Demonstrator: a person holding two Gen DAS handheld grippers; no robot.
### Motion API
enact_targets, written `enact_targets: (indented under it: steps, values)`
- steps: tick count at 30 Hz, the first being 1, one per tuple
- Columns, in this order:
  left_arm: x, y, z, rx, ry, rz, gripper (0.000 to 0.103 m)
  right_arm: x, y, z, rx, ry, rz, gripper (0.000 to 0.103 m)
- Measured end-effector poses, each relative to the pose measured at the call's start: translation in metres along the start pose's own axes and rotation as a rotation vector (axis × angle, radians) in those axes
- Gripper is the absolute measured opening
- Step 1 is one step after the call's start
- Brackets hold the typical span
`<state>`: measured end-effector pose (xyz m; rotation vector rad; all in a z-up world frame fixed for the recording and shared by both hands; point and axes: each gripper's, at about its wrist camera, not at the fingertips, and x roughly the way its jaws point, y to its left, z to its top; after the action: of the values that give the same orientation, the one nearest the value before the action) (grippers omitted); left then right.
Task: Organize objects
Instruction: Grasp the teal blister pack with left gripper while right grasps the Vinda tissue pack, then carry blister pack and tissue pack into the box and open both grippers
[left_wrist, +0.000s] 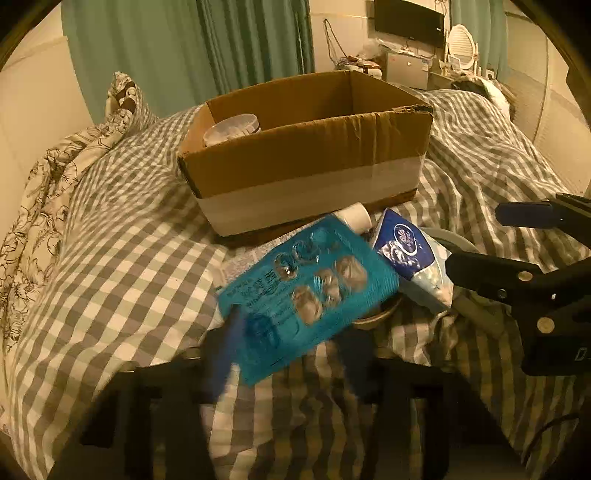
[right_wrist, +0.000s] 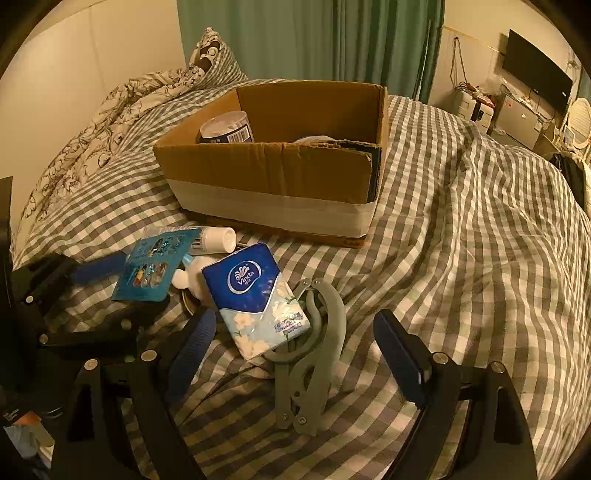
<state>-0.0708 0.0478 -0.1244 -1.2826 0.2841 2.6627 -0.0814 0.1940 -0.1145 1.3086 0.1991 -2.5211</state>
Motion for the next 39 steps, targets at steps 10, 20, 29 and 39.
enact_targets:
  steps: [10,20,29,39]
  values:
    - [-0.023,0.018,0.003,-0.069,-0.042,-0.030,0.009,0.029,0.015,0.003,-0.040,0.062,0.033,0.087]
    - [-0.042,0.028,0.008,-0.117,-0.067,-0.068,0.008,0.040,0.017,-0.001,-0.036,0.105,0.042,0.061]
    - [-0.069,0.029,0.009,-0.127,-0.118,-0.079,0.008,-0.008,0.018,-0.002,-0.011,-0.007,0.023,0.056]
    - [-0.104,0.036,0.040,-0.122,-0.218,-0.078,0.008,-0.075,0.028,0.027,-0.035,-0.158,0.004,0.055]
